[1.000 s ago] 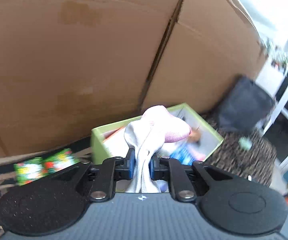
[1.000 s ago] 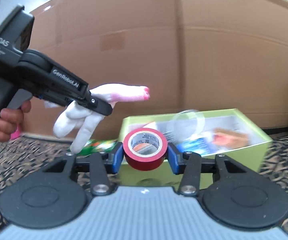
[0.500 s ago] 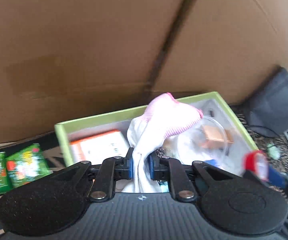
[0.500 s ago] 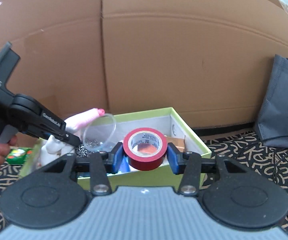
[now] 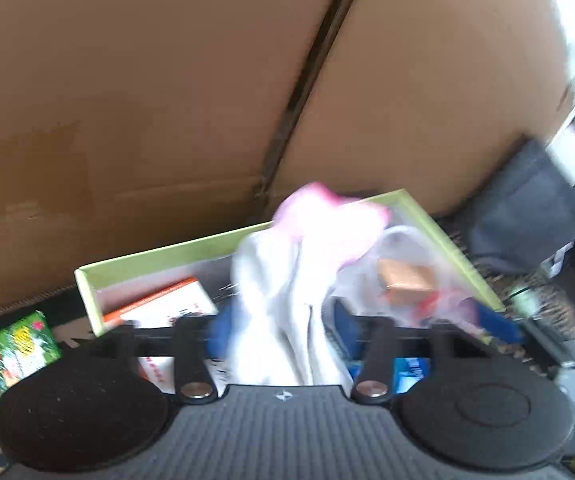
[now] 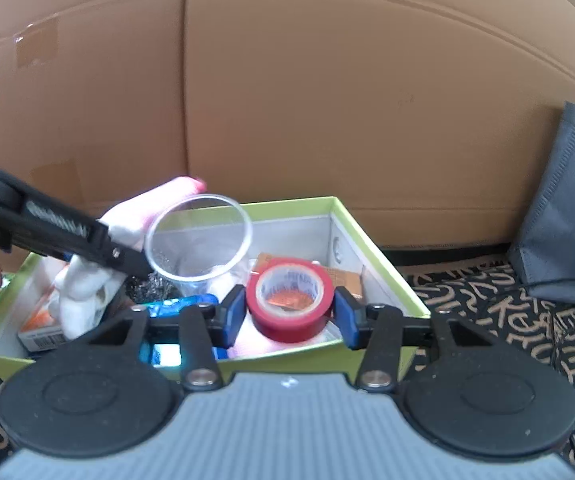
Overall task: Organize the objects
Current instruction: 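Lower the glove and tape roll into the lime-green box and open both tools, then move both tools to the two green packets on the mat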
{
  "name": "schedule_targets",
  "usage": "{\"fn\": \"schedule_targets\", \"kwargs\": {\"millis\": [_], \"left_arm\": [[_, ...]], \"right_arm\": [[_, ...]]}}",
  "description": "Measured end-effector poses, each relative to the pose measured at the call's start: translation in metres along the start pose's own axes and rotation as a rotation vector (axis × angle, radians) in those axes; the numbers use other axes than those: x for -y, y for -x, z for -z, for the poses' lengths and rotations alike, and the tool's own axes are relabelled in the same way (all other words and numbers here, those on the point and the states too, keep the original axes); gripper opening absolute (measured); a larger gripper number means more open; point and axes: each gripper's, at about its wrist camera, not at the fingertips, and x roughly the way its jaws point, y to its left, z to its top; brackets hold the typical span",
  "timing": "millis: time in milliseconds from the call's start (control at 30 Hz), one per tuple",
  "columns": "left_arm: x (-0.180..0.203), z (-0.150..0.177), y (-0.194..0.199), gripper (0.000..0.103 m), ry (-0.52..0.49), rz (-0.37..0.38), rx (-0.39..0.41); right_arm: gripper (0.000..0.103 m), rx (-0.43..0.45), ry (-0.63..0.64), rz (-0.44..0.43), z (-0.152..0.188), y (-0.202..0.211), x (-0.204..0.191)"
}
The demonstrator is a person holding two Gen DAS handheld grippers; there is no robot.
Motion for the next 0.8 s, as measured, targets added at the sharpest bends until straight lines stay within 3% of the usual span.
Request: {"fn": "schedule_targets", "kwargs": {"millis": [33, 67, 267, 400, 500, 633, 800], "left_arm": [[0.002, 0.001, 0.008, 0.091, -0.002, -0.019, 0.013], [0.004, 0.003, 0.017, 0.093, -0.012, -0.042, 0.042], [0.006, 0.028, 0.077, 0.096, -0.075, -0.028, 0.158], [-0.003, 0.045, 0.107, 0.096, -0.03, -0.071, 0.195], [-0.036, 0.067, 0.138, 0.098, 0.009, -0.097, 0.197], [-0.077, 0.108, 0.178, 0.098, 0.033, -0.221, 0.167], [-0.128, 0.136, 0.215, 0.098, 0.116, -0.321, 0.156]], "right_arm": [[0.076, 0.012, 0.011, 0.007, 0.0, 0.003, -0.002], [0.082, 0.034, 0.027, 0.024, 0.001, 0.007, -0.004], [0.102, 0.128, 0.077, 0.052, 0.006, 0.051, -0.022], [0.103, 0.169, 0.098, 0.001, 0.015, 0.081, -0.045], [0.103, 0.183, 0.13, -0.072, 0.024, 0.098, -0.066], [0.103, 0.168, 0.158, -0.194, 0.028, 0.109, -0.109], [0.103, 0.144, 0.207, -0.332, 0.032, 0.108, -0.163]]}}
